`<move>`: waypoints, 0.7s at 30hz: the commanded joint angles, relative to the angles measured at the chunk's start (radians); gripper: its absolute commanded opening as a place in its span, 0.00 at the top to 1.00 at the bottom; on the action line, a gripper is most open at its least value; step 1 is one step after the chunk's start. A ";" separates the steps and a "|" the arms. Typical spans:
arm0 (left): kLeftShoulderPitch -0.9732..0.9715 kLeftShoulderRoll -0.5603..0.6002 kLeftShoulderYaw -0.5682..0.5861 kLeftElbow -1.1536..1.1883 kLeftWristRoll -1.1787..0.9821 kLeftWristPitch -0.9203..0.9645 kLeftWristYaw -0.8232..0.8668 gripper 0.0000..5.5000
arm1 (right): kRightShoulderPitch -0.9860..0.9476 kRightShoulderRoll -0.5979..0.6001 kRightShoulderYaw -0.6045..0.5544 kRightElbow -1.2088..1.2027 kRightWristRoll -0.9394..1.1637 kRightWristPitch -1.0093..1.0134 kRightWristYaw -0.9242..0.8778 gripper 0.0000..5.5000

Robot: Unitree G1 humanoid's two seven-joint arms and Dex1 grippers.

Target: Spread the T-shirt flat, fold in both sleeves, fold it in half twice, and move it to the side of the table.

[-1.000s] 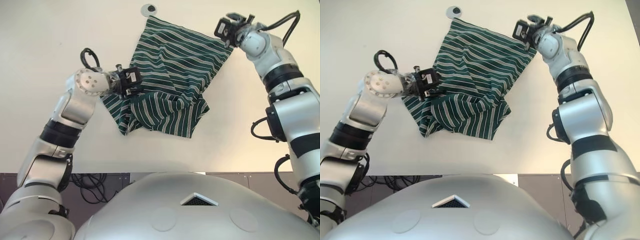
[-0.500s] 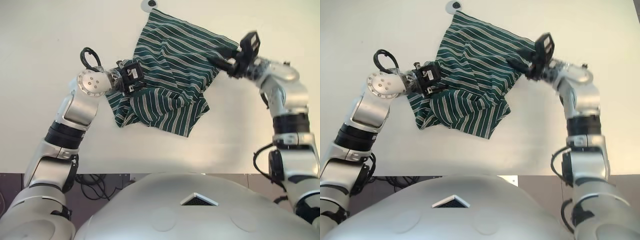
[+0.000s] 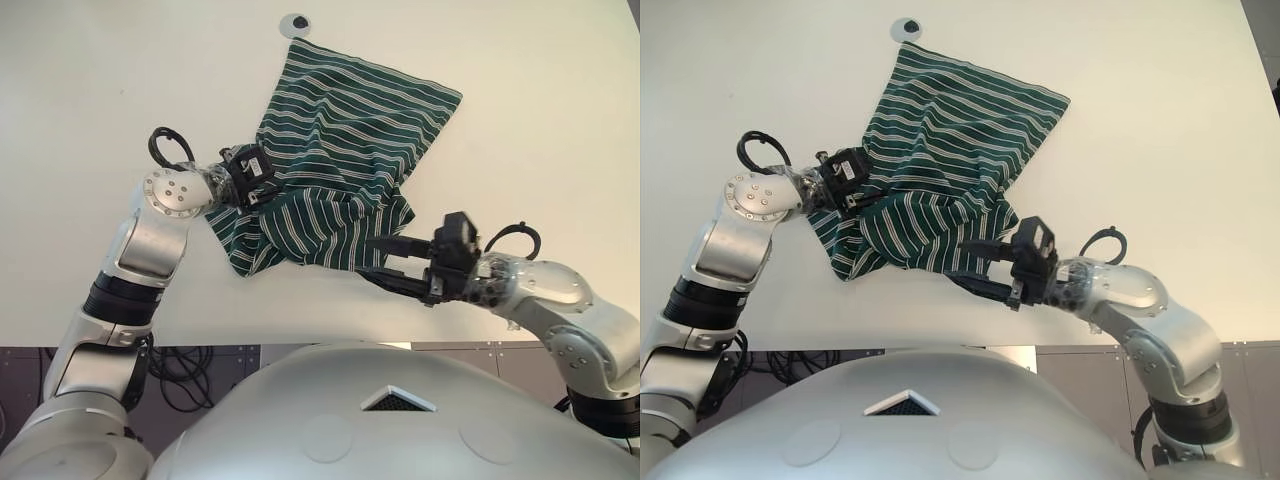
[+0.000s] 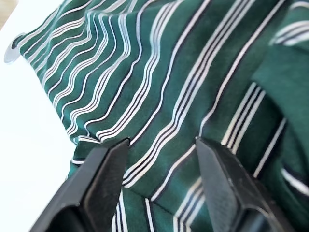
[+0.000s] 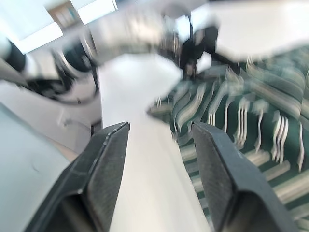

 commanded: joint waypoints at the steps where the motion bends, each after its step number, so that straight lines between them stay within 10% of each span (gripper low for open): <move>1: 0.042 0.026 -0.021 0.040 0.011 0.058 -0.014 0.55 | 0.004 -0.020 0.052 0.073 -0.118 -0.030 -0.050 0.58; 12: 0.057 0.025 -0.015 0.037 0.010 0.061 -0.002 0.55 | -0.010 0.012 0.153 0.252 -0.299 -0.071 -0.125 0.58; 21: 0.089 0.016 0.008 0.022 0.006 0.072 0.028 0.55 | 0.097 -0.272 0.045 0.174 -0.263 0.044 0.015 0.58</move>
